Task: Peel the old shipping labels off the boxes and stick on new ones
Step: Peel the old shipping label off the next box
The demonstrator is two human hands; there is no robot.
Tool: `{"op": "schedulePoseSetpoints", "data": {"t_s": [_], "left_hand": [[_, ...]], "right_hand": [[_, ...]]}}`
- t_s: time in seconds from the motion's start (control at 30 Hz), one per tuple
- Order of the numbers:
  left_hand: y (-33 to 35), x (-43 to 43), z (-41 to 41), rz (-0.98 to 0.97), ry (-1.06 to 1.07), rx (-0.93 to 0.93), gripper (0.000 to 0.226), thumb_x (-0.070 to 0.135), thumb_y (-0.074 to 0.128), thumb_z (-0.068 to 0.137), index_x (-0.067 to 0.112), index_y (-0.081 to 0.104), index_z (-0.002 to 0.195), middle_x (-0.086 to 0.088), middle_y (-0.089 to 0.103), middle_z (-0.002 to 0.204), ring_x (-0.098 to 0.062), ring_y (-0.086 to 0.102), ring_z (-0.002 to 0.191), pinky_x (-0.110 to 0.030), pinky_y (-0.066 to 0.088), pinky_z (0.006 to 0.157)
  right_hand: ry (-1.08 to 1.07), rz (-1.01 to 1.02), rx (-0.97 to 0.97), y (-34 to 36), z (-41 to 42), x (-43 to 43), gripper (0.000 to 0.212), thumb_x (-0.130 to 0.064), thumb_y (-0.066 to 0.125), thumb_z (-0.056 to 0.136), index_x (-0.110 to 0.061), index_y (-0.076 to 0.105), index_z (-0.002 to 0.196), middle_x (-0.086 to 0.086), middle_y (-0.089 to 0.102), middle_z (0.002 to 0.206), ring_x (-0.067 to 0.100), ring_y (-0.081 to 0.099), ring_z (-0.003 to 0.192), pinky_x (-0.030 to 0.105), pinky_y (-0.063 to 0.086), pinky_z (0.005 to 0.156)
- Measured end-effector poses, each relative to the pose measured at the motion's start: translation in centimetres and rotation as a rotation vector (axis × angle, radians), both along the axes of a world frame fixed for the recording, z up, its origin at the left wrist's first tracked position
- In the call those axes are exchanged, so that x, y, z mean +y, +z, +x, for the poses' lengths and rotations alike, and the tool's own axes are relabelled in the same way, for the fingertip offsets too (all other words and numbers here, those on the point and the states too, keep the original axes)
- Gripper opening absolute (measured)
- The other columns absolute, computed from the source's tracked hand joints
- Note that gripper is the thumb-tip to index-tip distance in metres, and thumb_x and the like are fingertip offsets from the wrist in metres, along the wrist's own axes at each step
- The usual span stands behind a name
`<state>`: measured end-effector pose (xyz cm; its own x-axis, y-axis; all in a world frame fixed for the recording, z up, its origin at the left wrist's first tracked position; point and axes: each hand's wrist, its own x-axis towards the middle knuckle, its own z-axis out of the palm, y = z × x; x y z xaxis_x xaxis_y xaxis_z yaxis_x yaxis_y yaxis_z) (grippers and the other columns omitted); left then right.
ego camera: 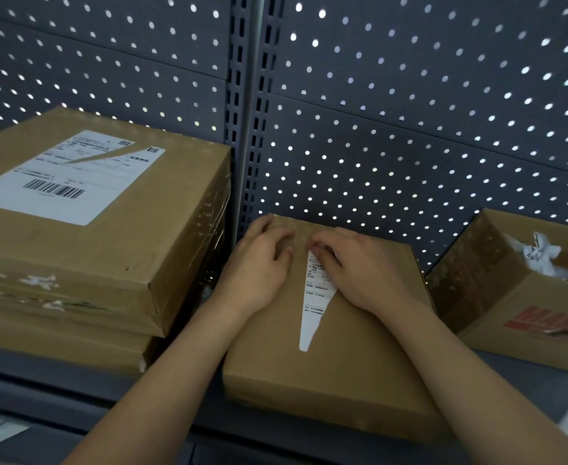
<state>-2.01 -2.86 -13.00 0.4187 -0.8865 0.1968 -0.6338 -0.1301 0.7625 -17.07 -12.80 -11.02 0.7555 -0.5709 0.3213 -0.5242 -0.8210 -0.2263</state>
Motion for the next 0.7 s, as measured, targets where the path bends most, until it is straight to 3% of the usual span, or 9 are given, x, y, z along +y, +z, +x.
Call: {"op": "schedulePoseSetpoints", "data": {"t_s": [0.3,0.5,0.7], "left_hand": [[-0.03,0.01,0.02,-0.006,0.003,0.012,0.038,0.026,0.054,0.098,0.025,0.057,0.136,0.006,0.029,0.156,-0.016,0.033,0.141,-0.025,0.027,0.107],[-0.02,0.07,0.0,0.0,0.006,0.002,0.037,0.026,0.052,0.099,0.025,0.056,0.136,0.006,0.028,0.157,-0.015,0.032,0.141,-0.02,0.023,0.102],[0.06,0.06,-0.01,0.001,0.007,-0.004,0.038,0.026,0.053,0.099,0.025,0.056,0.137,0.006,0.029,0.157,-0.016,0.033,0.141,-0.021,0.024,0.102]], "right_hand": [[0.0,0.026,0.019,-0.06,0.02,-0.06,0.012,-0.031,0.051,0.099,-0.032,0.062,0.1,-0.017,0.054,0.09,0.012,0.056,0.083,0.042,0.05,0.072],[-0.018,0.057,0.0,-0.09,-0.01,-0.19,0.016,-0.033,0.048,0.099,-0.035,0.061,0.108,-0.015,0.06,0.095,0.011,0.059,0.088,0.042,0.051,0.075],[-0.013,0.043,0.017,0.06,0.05,0.03,0.013,-0.033,0.05,0.099,-0.032,0.063,0.103,-0.013,0.053,0.094,0.013,0.056,0.079,0.042,0.051,0.069]]}}
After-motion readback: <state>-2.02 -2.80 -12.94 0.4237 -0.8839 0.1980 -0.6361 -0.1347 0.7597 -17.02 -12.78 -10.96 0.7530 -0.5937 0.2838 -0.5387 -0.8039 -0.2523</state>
